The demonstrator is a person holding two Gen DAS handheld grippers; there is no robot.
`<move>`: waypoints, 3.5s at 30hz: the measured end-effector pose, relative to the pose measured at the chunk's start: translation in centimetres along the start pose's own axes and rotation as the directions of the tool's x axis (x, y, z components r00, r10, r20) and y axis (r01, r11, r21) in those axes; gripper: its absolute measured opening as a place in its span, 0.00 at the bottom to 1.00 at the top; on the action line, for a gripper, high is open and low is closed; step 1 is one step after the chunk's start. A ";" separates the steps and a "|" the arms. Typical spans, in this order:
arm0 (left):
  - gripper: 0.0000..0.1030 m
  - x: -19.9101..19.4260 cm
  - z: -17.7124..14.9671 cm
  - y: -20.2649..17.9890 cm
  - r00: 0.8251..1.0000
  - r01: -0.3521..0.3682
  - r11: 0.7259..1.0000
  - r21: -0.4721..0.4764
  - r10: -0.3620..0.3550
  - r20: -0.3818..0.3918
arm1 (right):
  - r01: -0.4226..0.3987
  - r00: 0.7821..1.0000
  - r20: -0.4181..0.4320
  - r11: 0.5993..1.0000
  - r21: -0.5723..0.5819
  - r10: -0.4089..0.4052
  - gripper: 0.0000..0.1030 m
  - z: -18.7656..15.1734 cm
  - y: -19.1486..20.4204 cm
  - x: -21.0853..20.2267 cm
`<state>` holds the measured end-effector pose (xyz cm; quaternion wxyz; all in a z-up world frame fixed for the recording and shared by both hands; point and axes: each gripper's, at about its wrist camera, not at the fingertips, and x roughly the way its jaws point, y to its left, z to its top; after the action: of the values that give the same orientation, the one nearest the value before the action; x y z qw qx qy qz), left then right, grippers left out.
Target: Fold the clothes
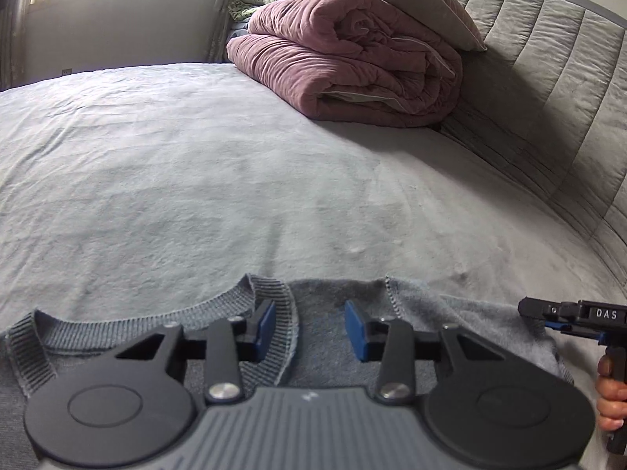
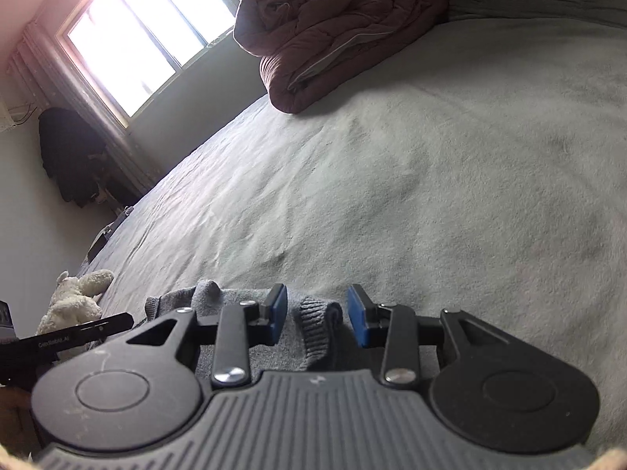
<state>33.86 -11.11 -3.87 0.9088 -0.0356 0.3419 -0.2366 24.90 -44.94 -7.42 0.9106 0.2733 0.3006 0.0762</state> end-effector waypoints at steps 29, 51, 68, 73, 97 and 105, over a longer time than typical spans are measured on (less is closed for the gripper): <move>0.29 0.1 -4.0 -12.8 0.967 0.247 0.912 0.328 -0.255 -0.021 | 0.130 0.988 0.082 0.991 -0.026 -0.128 0.35 1.3 -1.2 -2.5; 0.27 0.7 -7.7 -20.0 0.922 0.382 0.741 0.552 -0.348 -0.171 | 0.058 0.998 0.013 0.998 -0.003 -0.058 0.29 0.9 -1.4 -1.4; 0.23 1.6 -6.4 -17.8 0.866 0.500 0.811 0.304 -0.470 -0.170 | 0.165 0.984 0.083 0.981 -0.104 -0.157 0.16 0.5 -0.3 -1.1; 0.40 -0.6 -6.2 -16.0 0.887 0.461 0.841 0.283 -0.451 -0.104 | 0.161 0.980 0.139 0.976 -0.144 -0.141 0.39 0.5 0.7 -2.2; 0.62 -14.7 -13.1 6.5 0.990 -0.124 0.992 -0.026 0.126 0.060 | 0.078 0.996 0.012 0.864 -0.498 -0.083 0.67 -4.3 6.4 0.3; 0.63 -21.7 -16.2 10.6 0.985 -0.161 0.959 -0.234 0.172 0.026 | 0.059 0.996 -0.036 0.923 -0.381 -0.078 0.68 -4.9 7.7 -3.5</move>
<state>13.61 9.68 -5.46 0.9228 -0.1178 0.3476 -0.1167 19.38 -37.33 -4.67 0.9404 0.0790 0.3125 0.1079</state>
